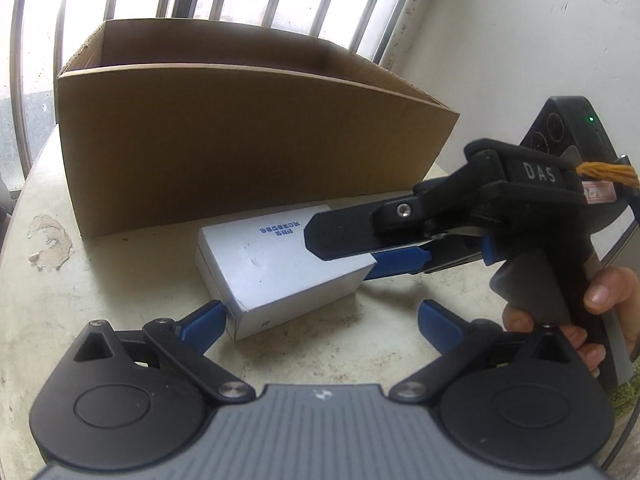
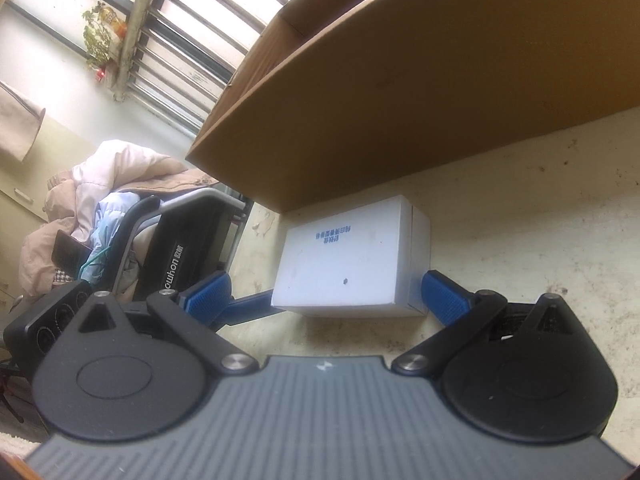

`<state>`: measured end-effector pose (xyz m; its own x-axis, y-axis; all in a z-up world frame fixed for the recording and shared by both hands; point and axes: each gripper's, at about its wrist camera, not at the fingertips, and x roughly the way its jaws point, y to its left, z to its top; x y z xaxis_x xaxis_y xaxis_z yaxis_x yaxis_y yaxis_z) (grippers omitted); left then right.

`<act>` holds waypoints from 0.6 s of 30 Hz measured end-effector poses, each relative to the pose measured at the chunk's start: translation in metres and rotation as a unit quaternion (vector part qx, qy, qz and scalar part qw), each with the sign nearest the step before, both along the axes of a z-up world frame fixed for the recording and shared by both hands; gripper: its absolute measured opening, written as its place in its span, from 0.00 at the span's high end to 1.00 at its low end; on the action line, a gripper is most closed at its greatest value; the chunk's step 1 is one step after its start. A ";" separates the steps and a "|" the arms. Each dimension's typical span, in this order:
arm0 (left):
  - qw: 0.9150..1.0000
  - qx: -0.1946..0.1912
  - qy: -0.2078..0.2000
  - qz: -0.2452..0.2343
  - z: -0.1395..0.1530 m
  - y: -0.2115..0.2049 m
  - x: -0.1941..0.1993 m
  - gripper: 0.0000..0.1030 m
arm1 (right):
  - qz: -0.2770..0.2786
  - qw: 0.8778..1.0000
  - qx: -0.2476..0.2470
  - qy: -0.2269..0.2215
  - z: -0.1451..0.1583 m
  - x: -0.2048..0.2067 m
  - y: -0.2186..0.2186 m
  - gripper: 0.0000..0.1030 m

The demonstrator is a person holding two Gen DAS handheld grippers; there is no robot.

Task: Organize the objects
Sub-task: 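Position the right gripper fingers around the white box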

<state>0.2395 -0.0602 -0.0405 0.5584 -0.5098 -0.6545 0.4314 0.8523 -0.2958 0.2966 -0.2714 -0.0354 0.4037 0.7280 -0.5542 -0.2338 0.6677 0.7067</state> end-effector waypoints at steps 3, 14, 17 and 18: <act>1.000 0.000 0.001 -0.001 -0.001 0.000 0.002 0.01 | -0.005 1.000 -0.001 0.006 -0.003 0.000 -0.003 0.00; 1.000 0.000 0.007 -0.002 -0.004 0.004 0.002 0.01 | -0.011 1.000 0.006 0.007 -0.006 -0.001 -0.004 0.00; 1.000 0.001 0.008 -0.002 -0.004 0.006 0.002 0.01 | -0.012 1.000 0.009 0.005 -0.006 -0.001 -0.004 0.00; 1.000 0.001 0.008 -0.002 -0.004 0.006 0.002 0.01 | -0.012 1.000 0.009 0.005 -0.006 -0.001 -0.004 0.00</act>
